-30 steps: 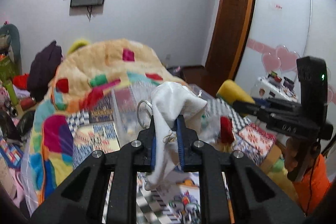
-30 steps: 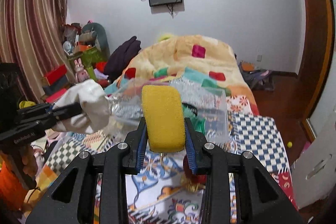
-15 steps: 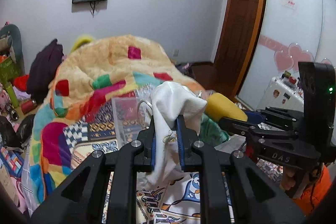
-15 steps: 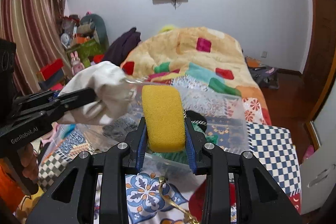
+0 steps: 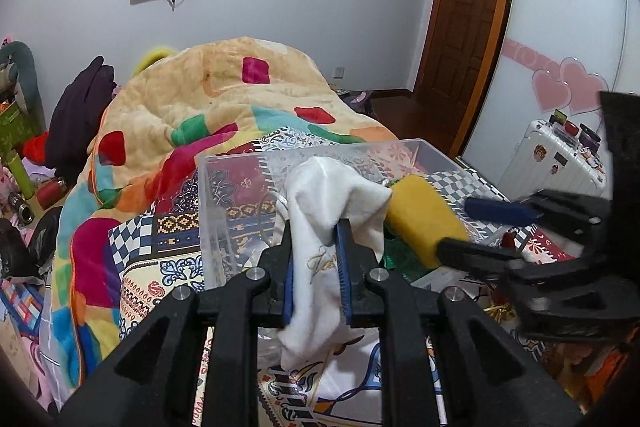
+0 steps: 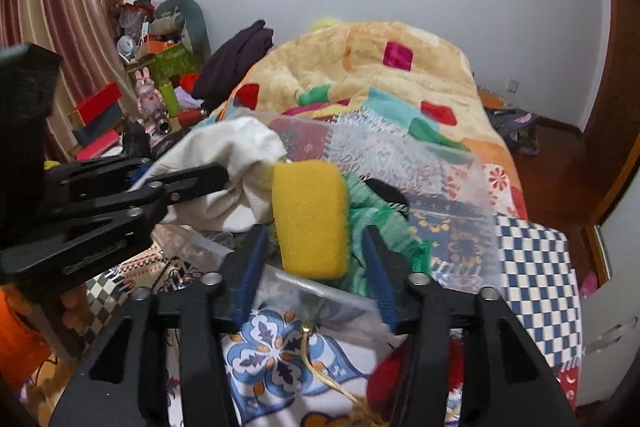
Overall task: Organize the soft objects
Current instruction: 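Lower the white pouch into the box with the left gripper while the right drops the sponge in, then grasp the red pouch with the left gripper while the right gripper grasps the braided bracelet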
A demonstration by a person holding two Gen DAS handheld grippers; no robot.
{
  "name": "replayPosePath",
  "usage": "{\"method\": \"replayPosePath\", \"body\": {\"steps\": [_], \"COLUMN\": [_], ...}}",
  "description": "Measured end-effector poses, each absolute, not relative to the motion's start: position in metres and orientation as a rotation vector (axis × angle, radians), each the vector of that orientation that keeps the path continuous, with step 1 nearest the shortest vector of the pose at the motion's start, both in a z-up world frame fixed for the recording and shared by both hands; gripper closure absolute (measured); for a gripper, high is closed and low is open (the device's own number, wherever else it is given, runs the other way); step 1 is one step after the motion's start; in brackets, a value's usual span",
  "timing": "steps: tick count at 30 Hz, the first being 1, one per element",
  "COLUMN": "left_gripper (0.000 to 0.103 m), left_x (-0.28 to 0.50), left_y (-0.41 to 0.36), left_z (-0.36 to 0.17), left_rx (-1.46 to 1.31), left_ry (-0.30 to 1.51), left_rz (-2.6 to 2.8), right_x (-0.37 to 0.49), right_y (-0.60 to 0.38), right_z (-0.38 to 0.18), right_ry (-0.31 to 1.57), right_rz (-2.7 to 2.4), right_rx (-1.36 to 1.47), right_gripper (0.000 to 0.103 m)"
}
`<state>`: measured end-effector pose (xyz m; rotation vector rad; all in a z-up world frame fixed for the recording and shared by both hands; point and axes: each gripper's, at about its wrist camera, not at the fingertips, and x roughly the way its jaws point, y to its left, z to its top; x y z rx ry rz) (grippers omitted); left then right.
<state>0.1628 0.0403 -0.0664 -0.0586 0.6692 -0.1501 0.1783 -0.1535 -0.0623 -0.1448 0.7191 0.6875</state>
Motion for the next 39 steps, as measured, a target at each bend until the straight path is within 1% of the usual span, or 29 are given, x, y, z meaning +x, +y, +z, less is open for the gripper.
{"method": "replayPosePath", "body": {"steps": [1, 4, 6, 7, 8, 9, 11, 13, 15, 22, 24, 25, 26, 27, 28, 29, 32, 34, 39], "left_gripper": [0.086, 0.078, 0.070, 0.067, 0.062, 0.058, 0.053, 0.051, 0.046, 0.035, 0.034, 0.034, 0.034, 0.034, 0.034, 0.034, 0.034, 0.034, 0.034], "left_x": [0.162, 0.161, 0.160, 0.159, 0.157, 0.154, 0.150, 0.145, 0.138, 0.111, 0.105, 0.102, 0.101, 0.099, 0.098, 0.097, 0.092, 0.089, 0.086], "left_y": [0.040, 0.039, 0.040, 0.041, 0.041, 0.042, 0.042, 0.042, 0.040, 0.027, 0.023, 0.021, 0.020, 0.018, 0.017, 0.015, 0.010, 0.007, 0.001], "left_z": [-0.067, -0.066, -0.065, -0.064, -0.063, -0.062, -0.059, -0.057, -0.054, -0.044, -0.043, -0.042, -0.042, -0.042, -0.042, -0.043, -0.047, -0.052, -0.074], "left_rx": [-0.055, -0.051, -0.058, -0.062, -0.067, -0.070, -0.076, -0.081, -0.085, -0.045, -0.046, -0.049, -0.052, -0.054, -0.055, -0.056, -0.050, -0.046, -0.063], "left_ry": [0.670, 0.676, 0.683, 0.684, 0.682, 0.677, 0.669, 0.661, 0.660, 0.612, 0.606, 0.607, 0.608, 0.610, 0.613, 0.617, 0.636, 0.652, 0.736], "left_rz": [-0.150, -0.146, -0.155, -0.158, -0.159, -0.158, -0.159, -0.164, -0.174, -0.182, -0.195, -0.206, -0.213, -0.222, -0.229, -0.236, -0.258, -0.271, -0.311], "right_x": [0.175, 0.165, 0.159, 0.158, 0.157, 0.156, 0.157, 0.162, 0.167, 0.168, 0.167, 0.164, 0.163, 0.159, 0.155, 0.152, 0.141, 0.130, 0.114], "right_y": [-0.160, -0.178, -0.193, -0.199, -0.205, -0.212, -0.224, -0.234, -0.238, -0.233, -0.228, -0.224, -0.220, -0.218, -0.213, -0.210, -0.199, -0.191, -0.172], "right_z": [-0.058, -0.051, -0.050, -0.051, -0.052, -0.055, -0.062, -0.073, -0.085, -0.107, -0.109, -0.111, -0.112, -0.112, -0.112, -0.111, -0.109, -0.108, -0.109], "right_ry": [0.702, 0.674, 0.670, 0.672, 0.675, 0.680, 0.710, 0.751, 0.795, 0.868, 0.874, 0.880, 0.885, 0.881, 0.874, 0.870, 0.840, 0.822, 0.816], "right_rz": [0.681, 0.657, 0.630, 0.613, 0.597, 0.577, 0.551, 0.533, 0.520, 0.553, 0.570, 0.588, 0.601, 0.610, 0.619, 0.626, 0.660, 0.697, 0.782], "right_rx": [-0.146, -0.147, -0.147, -0.148, -0.148, -0.145, -0.137, -0.118, -0.094, -0.057, -0.058, -0.063, -0.070, -0.077, -0.092, -0.105, -0.139, -0.159, -0.222], "right_gripper": [0.051, 0.048, 0.045, 0.040, 0.034, 0.032, 0.031, 0.031, 0.031, 0.031, 0.036, 0.047, 0.054, 0.056, 0.063, 0.067, 0.071, 0.072, 0.071]}}
